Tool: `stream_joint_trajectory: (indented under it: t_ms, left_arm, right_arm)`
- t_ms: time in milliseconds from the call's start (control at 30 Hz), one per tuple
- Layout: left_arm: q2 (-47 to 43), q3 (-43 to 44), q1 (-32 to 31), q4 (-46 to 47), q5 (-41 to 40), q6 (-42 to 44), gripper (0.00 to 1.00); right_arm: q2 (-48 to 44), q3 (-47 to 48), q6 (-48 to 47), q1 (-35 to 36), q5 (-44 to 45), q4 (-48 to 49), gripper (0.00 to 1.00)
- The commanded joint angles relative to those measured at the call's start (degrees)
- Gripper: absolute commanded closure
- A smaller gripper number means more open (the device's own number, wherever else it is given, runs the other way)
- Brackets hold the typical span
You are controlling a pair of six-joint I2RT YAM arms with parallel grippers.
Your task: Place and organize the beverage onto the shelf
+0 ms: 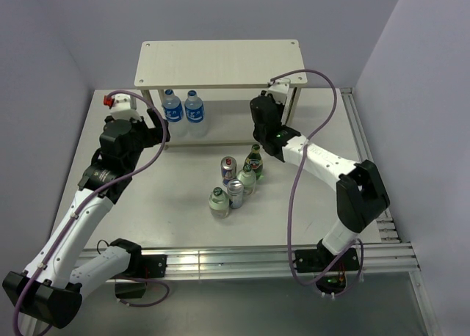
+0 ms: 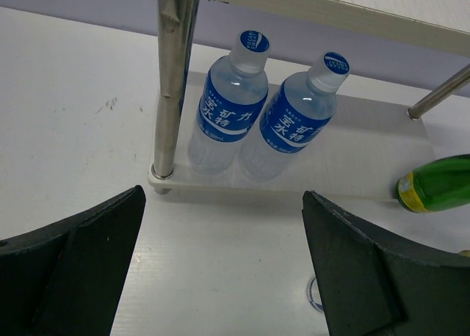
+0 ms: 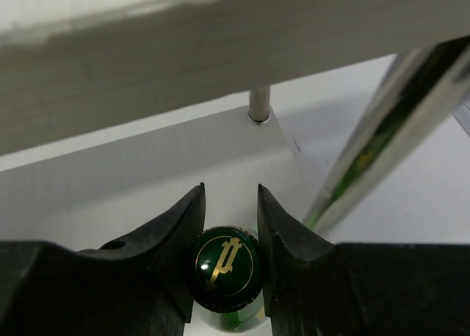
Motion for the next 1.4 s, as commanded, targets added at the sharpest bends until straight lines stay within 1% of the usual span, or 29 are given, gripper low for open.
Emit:
stream_joint_trajectory:
  t_ms: [0,400,600,767,800,833,900,933,1033,1067,1233,1367]
  left_arm:
    - [-0.93,-0.39,-0.58,1.89,0.08,1.24,0.05]
    - [-0.58,-0.48,-1.64,1.89,-0.45,1.51,0.05]
    - [-0.58,-0.48,-1.72,1.98,-0.71,1.68,0.05]
    - [-0.49,-0.57,-1.64,1.89,-0.80,1.77,0.05]
    - [-0.41,-0.48,-1.72,1.80,-0.89,1.77,0.05]
    - [-0.32,-0.48,-1.72,1.72,-0.89,1.77,0.05]
    - [-0.32,-0.48,-1.72,1.72,-0.97,1.77,0.05]
    - [-0.40,-0.48,-1.72,1.72,-0.97,1.77,0.05]
    - [-0.49,-0.39,-1.72,1.72,-1.06,1.86,0.05]
    - [-0.41,-0.39,-1.72,1.72,-1.06,1.86,0.05]
    - [-0.67,-0.48,-1.72,1.72,-1.33,1.94,0.05]
    - [-0.67,-0.48,-1.72,1.72,-1.41,1.95,0.05]
  right_arm:
    - [0.34,5.23,-0.77,-0.51,2.82,11.82,1.00]
    - [6.23,4.88,-2.53,-0.95,5.89,23.34,1.00]
    - [9.48,7.25,-2.62,-1.04,6.42,23.25,1.00]
    - [11.94,10.23,-2.44,-1.04,5.98,18.96,1.00]
    - [12.30,10.68,-2.18,-1.04,5.89,17.90,0.95]
    - [12.91,11.03,-2.18,-1.04,5.72,16.67,0.77]
    - [13.09,11.39,-2.01,-1.04,5.02,15.87,0.53]
    - [13.09,11.39,-1.92,-1.13,4.84,15.35,0.36]
    - [13.35,11.39,-1.48,-1.04,4.57,14.21,0.24]
    - [13.35,11.39,-1.39,-1.04,4.57,13.94,0.22]
    - [12.74,10.77,0.19,-1.04,4.31,12.27,0.17]
    - [10.90,8.14,0.90,-1.04,4.57,12.00,0.14]
